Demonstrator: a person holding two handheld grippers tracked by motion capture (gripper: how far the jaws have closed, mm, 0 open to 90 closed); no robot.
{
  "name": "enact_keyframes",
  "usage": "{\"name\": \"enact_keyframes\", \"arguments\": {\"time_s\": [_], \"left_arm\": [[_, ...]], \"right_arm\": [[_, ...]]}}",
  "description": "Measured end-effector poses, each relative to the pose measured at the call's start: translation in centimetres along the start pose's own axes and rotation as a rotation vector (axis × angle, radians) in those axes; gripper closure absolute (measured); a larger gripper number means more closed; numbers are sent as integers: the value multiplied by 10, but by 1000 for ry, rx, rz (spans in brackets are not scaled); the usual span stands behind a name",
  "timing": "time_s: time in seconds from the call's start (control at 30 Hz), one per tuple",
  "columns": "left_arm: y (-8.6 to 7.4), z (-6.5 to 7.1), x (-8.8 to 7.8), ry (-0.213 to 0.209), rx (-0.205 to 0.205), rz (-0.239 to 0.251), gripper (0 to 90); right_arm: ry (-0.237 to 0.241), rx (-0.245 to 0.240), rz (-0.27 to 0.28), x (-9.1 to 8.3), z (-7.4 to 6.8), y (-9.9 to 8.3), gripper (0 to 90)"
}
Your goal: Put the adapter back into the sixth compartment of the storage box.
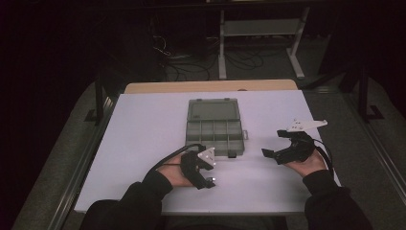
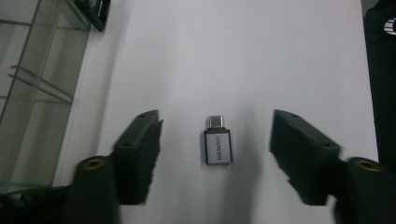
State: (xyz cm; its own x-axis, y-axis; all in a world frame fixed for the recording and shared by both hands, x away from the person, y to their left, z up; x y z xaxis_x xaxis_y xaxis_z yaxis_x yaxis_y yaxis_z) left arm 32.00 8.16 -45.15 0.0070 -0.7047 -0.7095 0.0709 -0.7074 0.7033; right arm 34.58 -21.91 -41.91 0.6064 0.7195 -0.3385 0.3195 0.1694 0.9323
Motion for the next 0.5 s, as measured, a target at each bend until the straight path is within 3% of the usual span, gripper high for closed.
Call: {"name": "enact_keyframes", "arguments": {"time_s": [0.5], "left_arm": [[-2,0,1,-27,-4,-17,571]], "right_arm": [[2,-3,-2,0,0,0,0]]}}
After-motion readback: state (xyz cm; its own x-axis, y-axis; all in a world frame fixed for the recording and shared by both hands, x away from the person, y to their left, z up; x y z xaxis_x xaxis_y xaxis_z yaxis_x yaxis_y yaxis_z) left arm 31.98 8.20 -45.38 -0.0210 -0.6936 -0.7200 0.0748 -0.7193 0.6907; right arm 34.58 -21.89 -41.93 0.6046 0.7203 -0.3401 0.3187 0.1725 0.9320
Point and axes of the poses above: each handheld gripper's, and its own axes: x roughly forward along the jaws, y roughly out of its top, z roughly to its right, the point moved 3 cm from there along x, roughly forward along the jaws, and after that the axes turned 14 degrees about z, right-handed, at the moved point
